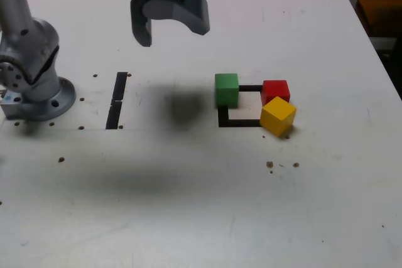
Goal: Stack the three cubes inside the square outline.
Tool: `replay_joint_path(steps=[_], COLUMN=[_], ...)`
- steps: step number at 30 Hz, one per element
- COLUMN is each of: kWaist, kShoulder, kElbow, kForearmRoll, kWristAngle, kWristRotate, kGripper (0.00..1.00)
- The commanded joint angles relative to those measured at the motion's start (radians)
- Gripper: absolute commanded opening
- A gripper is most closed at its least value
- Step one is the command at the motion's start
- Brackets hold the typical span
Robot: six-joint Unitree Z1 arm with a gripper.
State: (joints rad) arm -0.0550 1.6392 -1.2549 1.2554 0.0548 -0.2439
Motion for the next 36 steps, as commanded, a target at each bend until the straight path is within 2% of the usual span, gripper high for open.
replay_joint_path(steps=[1,10,23,27,36], kWaist=[0.0,-0.014,-0.034,-0.036,-0.039], kShoulder=[0.017,0.129,0.284,0.308,0.407], kElbow=[-0.042,-0.206,-0.373,-0.396,-0.482], kForearmRoll=[0.009,0.017,0.016,0.014,0.019], kWristAngle=[0.013,0.056,0.068,0.064,0.022], kWristRotate=[0.002,0.028,0.053,0.058,0.081], kGripper=[0.87,0.86,0.86,0.86,0.85])
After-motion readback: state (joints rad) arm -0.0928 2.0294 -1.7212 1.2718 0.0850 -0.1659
